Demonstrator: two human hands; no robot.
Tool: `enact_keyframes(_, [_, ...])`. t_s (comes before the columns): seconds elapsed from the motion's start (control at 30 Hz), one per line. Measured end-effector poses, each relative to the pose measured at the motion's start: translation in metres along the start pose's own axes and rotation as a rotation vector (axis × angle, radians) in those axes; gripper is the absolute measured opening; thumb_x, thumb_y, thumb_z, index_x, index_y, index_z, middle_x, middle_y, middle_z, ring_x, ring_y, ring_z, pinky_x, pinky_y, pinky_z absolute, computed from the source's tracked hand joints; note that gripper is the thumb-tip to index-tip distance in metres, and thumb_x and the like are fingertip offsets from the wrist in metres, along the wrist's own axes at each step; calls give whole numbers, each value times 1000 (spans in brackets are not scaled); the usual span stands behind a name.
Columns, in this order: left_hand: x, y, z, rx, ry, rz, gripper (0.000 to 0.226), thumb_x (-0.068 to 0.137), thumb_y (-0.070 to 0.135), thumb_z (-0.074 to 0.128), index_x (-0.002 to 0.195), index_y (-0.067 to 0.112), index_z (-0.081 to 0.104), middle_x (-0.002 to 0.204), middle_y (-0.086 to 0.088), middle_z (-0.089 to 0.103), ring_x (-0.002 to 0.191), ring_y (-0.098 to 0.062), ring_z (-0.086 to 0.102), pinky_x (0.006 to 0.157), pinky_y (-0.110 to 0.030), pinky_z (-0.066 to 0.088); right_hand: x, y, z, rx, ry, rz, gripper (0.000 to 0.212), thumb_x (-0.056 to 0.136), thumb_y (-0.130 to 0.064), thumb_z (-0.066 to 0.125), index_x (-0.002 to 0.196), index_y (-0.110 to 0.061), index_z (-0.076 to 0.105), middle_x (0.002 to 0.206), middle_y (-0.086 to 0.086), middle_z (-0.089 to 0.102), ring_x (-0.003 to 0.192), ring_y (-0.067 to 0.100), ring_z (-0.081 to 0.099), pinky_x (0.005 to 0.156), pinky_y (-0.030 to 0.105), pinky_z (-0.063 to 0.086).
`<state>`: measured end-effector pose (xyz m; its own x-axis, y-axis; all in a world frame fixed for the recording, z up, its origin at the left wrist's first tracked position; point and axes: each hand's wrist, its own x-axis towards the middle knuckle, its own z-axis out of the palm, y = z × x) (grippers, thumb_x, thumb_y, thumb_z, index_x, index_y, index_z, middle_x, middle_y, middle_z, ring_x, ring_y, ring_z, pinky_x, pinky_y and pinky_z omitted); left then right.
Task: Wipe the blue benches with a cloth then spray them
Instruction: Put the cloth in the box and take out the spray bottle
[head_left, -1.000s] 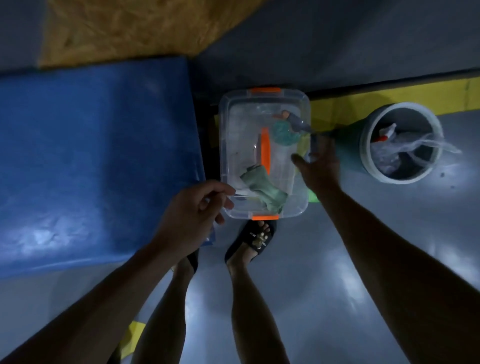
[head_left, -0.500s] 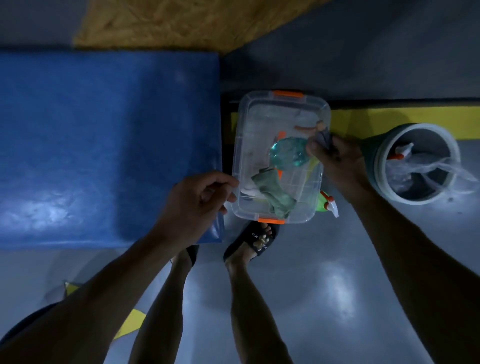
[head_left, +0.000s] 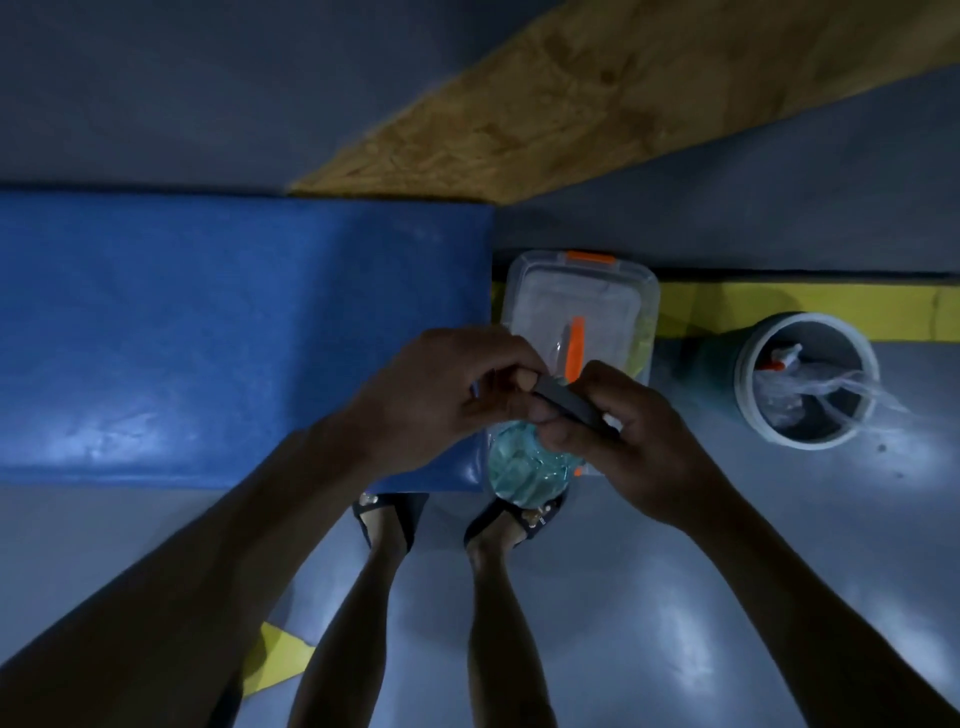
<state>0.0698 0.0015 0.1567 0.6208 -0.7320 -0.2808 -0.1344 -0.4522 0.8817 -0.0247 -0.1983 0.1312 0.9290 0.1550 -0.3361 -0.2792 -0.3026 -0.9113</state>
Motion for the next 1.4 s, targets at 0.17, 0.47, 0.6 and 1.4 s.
enact_keyframes(0.17, [-23,12,-18,-78,22,55,18,87,26,72,98,11,70,83,2,68,78,-14,65,65,-22,49,-9,-20,13,231,-68,65,40,73,-26,83,102,-13,58,92,-3,62,87,14,64,73,21,47])
enact_keyframes(0.47, [-62,2,-39,-500,-47,-58,24,93,18,62,109,0,64,90,-16,70,82,-29,69,78,-43,58,-7,-35,69,214,-38,59,22,82,-9,66,85,11,58,61,12,54,54,16,55,53,31,42])
enact_keyframes(0.6, [-77,-2,-47,-377,-80,-19,18,98,15,57,101,-3,58,88,-16,67,82,-26,69,76,-44,57,-7,-40,83,148,-66,40,13,84,-1,63,88,11,58,64,26,53,53,43,51,49,51,42])
enact_keyframes(1.4, [-127,-29,-26,12,132,-7,30,105,41,35,89,25,55,74,11,58,71,-3,60,65,-22,47,-25,-62,106,33,-164,50,33,87,10,58,90,-22,63,63,-6,56,52,6,48,53,31,39])
